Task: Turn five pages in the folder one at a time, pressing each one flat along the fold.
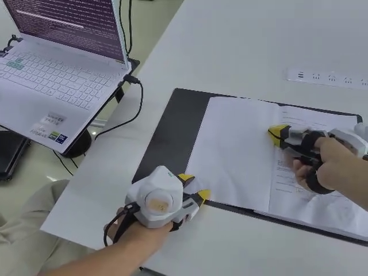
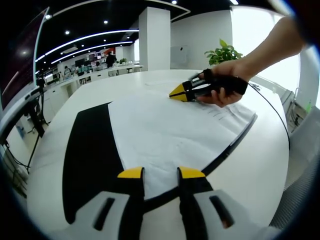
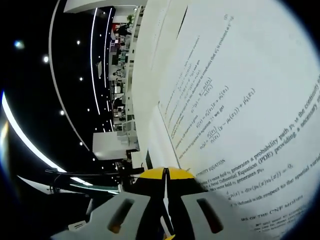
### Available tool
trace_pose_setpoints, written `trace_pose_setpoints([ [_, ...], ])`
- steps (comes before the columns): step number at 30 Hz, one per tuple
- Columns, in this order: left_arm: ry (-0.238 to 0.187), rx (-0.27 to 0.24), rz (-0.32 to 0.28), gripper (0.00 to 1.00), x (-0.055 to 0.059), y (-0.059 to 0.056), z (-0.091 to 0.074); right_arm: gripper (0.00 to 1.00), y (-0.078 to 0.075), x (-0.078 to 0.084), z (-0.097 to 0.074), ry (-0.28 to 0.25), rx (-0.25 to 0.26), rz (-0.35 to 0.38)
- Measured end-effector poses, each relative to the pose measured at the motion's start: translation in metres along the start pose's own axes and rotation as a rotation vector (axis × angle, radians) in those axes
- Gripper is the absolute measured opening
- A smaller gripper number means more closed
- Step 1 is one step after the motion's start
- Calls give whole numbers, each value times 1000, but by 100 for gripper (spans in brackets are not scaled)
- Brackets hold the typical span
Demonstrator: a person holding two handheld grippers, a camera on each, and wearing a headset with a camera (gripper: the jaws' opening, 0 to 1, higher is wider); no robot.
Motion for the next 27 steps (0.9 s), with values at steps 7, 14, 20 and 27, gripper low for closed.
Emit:
trace_pose_setpoints([
  [7, 2, 1, 3, 25, 1, 0, -1, 0, -6, 17, -11, 41, 14, -7],
  [14, 2, 2, 6, 25, 3, 1, -1, 0, -13, 34, -19, 80, 10, -7],
  [20, 6, 1, 9, 25, 4, 2, -2, 0, -22, 47, -29, 103, 21, -9],
  [27, 9, 1, 11, 25, 4, 2, -3, 0, -30, 58, -40, 128, 29, -10],
])
Point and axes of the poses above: the centre of the closed fingertips' face, and the gripper's own axes: z roughly forward along the fingers, y roughly to its left, x roughly out of its underside, the point moved 2 cm from there along -z, roughly backward along the fingers, and after that the axes turned 7 degrees about z, right-handed, at the moved point
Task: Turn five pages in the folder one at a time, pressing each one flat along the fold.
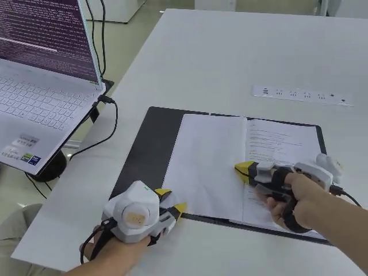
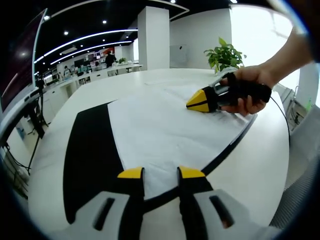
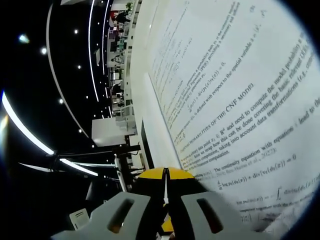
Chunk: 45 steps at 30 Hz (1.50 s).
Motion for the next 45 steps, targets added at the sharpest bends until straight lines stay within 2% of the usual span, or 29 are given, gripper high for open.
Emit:
trace_pose_setpoints([
  [7, -3, 0, 6, 25, -1, -1, 0, 0, -13, 5, -7, 39, 10, -5],
  [11, -2, 0, 6, 25, -2, -2, 0, 0, -21, 2, -10, 46, 12, -2],
  [17, 0, 0, 4, 25, -3, -2, 1, 0, -28, 13, -18, 73, 26, -9],
  [30, -6, -4, -1, 25, -3, -3, 1, 0, -47, 29, -34, 88, 31, 2],
  [45, -5, -9, 1, 25, -2, -3, 0, 0, -56, 58, -51, 102, 36, 18],
])
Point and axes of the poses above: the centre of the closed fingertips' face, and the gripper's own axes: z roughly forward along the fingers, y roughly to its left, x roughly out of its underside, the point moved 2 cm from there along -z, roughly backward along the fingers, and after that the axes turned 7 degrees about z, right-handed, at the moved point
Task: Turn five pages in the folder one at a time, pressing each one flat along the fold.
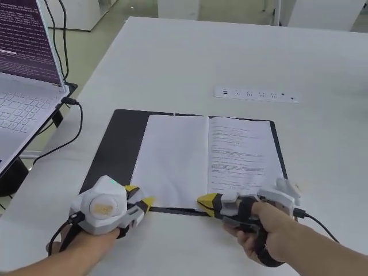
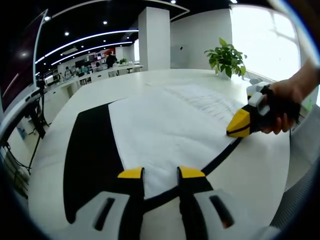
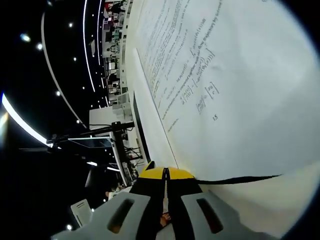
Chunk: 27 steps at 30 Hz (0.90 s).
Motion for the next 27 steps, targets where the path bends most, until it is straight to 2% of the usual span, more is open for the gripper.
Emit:
trace_pose_setpoints([
  [6, 7, -4, -15, 25, 0, 0, 1, 0, -3, 15, -7, 14, 5, 0],
  [9, 17, -11, -36, 25, -1, 0, 1, 0, 1, 23, -14, 19, -13, -7],
  [11, 23, 6, -69, 29, -3, -3, 1, 0, 8, 31, -20, 22, -25, -36],
  [13, 33, 33, -83, 37, -5, -9, 1, 0, 11, 35, -26, 22, -20, -70],
  [15, 73, 22, -123, 39, -6, -10, -3, 0, 18, 40, -35, 10, -26, -90],
  [16, 74, 18, -144, 37, -9, -9, -6, 0, 23, 41, -41, 0, -28, -145],
  [18, 37, 23, -174, 36, -18, -10, -11, 0, 31, 41, -50, -25, -22, -232],
  [20, 4, 36, -176, 37, -31, -11, -22, 0, 46, 39, -64, -71, -26, -325],
  [21, -1, 41, -177, 38, -33, -11, -24, 0, 51, 39, -67, -81, -38, -351],
  [22, -8, 52, -192, 39, -40, -12, -33, 0, 67, 38, -80, -121, -66, -383],
  [24, 0, 56, -196, 40, -45, -11, -45, 2, 86, 37, -97, -175, -108, -430],
  [25, 5, 60, -200, 40, -47, -12, -51, 6, 91, 36, -104, -201, -111, -451],
  [27, -15, 67, -211, 41, -51, -12, -64, 10, 101, 34, -119, -245, -101, -524],
])
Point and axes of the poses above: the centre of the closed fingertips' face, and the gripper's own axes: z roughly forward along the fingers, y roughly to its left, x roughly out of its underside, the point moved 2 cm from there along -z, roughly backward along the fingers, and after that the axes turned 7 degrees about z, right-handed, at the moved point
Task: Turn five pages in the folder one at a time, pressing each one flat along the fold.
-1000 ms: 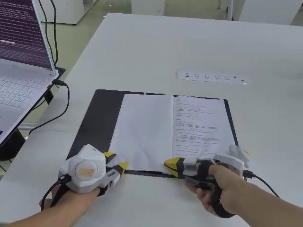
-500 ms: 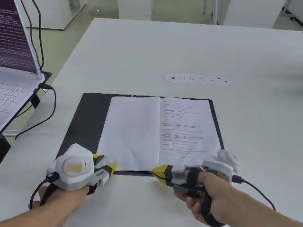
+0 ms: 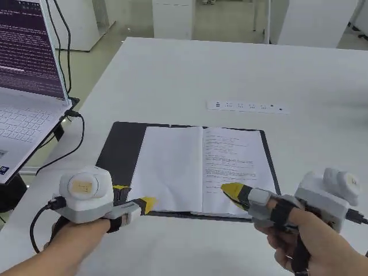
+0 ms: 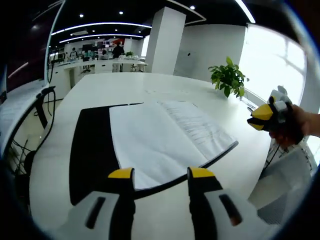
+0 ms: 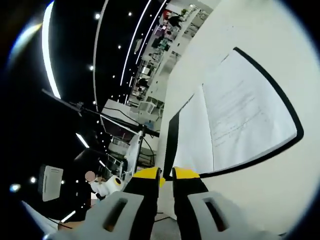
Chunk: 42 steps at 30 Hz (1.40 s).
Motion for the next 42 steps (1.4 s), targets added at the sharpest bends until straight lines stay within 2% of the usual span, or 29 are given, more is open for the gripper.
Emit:
trace_pose_setpoints([
  [1, -12, 1, -8, 41, -2, 0, -5, 12, 0, -4, -5, -4, 18, -31],
  [4, -40, 2, -36, 41, -8, -3, -23, 13, 8, -15, -23, -30, 65, -189],
  [6, -57, 2, -39, 43, -11, -4, -30, 16, 13, -20, -32, -49, 79, -227],
  [8, -60, 1, -48, 44, -13, -7, -39, 21, 15, -30, -42, -104, 101, -302],
  [12, -97, -4, -43, 46, -22, -14, -53, 29, 15, -39, -59, -143, 148, -368],
  [14, -114, -7, -54, 50, -27, -17, -59, 33, 17, -40, -67, -157, 154, -383],
  [18, -167, -40, -50, 59, -42, -20, -73, 47, 14, -46, -81, -227, 211, -468],
  [20, -185, -56, -25, 66, -47, -22, -80, 60, 8, -46, -85, -222, 254, -537],
  [21, -189, -62, -18, 70, -48, -22, -81, 65, 6, -45, -86, -216, 266, -545],
  [23, -177, -81, 22, 77, -49, -21, -86, 73, -2, -44, -90, -199, 308, -594],
  [29, -152, -106, 28, 97, -43, -19, -96, 89, -10, -47, -101, -229, 354, -630],
  [33, -146, -117, 18, 99, -37, -19, -102, 96, -14, -44, -104, -220, 375, -672],
  [35, -139, -118, 34, 99, -36, -20, -104, 99, -15, -44, -104, -209, 388, -713],
  [39, -147, -133, 56, 99, -39, -19, -109, 100, -14, -44, -104, -201, 388, -754],
  [42, -178, -136, 52, 99, -45, -18, -114, 100, -12, -45, -103, -208, 383, -755],
])
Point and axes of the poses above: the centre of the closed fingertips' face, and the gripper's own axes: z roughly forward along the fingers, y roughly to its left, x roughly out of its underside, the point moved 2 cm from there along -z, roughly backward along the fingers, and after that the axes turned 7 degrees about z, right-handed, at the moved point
